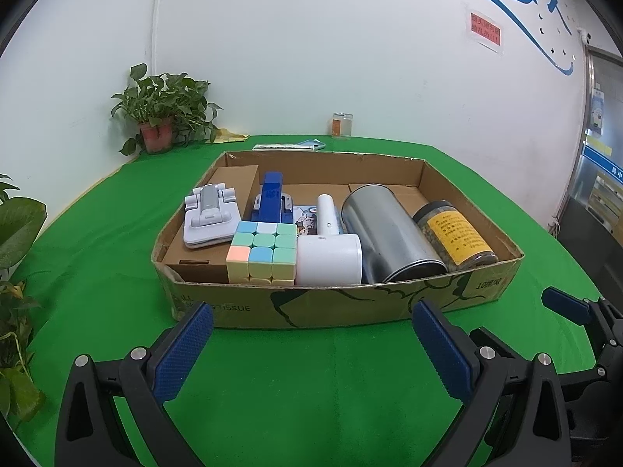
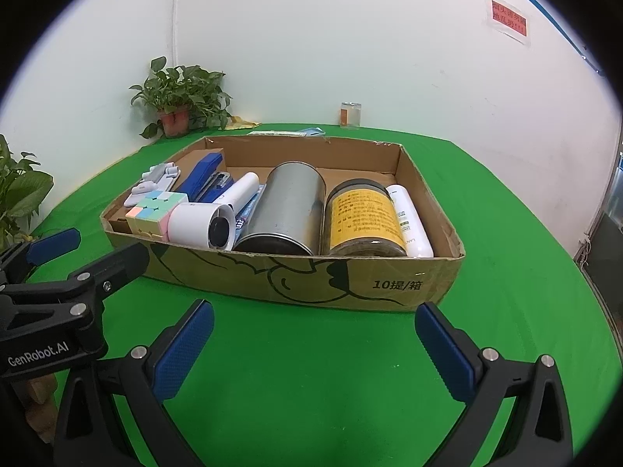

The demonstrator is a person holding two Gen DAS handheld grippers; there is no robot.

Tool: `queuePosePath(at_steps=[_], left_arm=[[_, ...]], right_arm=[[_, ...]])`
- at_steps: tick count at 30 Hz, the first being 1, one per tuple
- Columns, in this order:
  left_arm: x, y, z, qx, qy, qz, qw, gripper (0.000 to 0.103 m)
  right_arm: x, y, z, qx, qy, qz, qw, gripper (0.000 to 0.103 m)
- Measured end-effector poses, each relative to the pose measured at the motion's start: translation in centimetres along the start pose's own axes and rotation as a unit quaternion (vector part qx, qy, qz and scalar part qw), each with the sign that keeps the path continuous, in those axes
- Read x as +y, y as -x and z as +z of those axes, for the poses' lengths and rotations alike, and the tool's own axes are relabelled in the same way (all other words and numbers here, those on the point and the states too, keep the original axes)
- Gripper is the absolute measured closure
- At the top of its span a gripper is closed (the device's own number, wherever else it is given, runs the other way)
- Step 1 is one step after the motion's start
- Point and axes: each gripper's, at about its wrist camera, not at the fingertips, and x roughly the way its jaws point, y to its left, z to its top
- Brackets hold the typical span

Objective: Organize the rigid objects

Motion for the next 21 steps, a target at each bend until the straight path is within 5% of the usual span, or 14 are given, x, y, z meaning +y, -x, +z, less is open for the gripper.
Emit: queuePosePath(at_steps=[21], left_arm=[[0.48, -0.52, 0.4, -0.013, -0.008, 0.009, 0.9998, 0.0]], right_arm=[[0.11, -0.44, 0.27, -0.001, 0.009, 0.002, 1.0, 0.0]])
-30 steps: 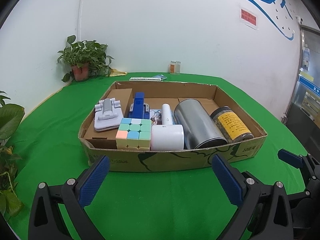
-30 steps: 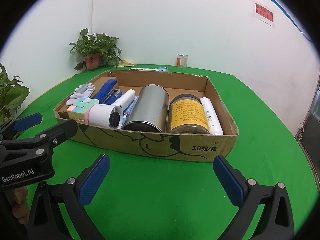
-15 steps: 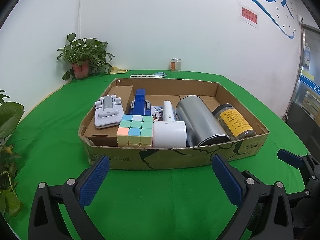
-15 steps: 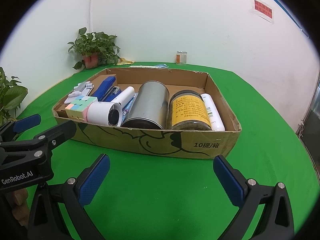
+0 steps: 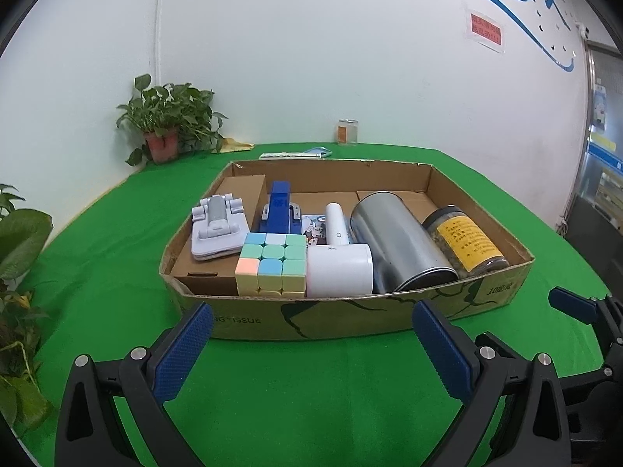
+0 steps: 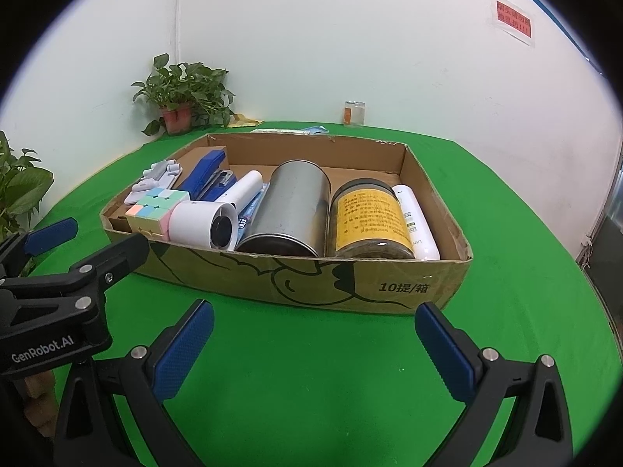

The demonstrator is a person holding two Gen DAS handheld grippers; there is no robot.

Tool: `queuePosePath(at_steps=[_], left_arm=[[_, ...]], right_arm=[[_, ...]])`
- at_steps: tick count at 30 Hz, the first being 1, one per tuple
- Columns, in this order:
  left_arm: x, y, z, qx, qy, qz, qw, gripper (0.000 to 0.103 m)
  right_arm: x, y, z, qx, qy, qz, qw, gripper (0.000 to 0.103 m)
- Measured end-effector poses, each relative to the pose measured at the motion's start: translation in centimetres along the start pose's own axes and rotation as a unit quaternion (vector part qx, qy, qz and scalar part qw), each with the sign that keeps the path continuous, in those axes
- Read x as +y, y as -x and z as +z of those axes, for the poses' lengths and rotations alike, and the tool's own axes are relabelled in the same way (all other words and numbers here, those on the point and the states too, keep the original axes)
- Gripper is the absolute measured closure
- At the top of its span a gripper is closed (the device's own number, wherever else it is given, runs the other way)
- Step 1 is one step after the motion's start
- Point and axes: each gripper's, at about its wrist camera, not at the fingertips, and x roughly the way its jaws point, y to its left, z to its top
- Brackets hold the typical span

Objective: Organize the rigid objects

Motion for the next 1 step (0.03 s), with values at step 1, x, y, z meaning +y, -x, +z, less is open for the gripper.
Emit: queuePosePath(at_steps=[1], left_arm=[[0.2, -0.09, 0.06, 0.001, 0.005, -0.005, 1.0, 0.0]], right_arm=[[-0.03, -0.04, 0.03, 0.0, 0.0, 0.0, 1.0, 0.0]])
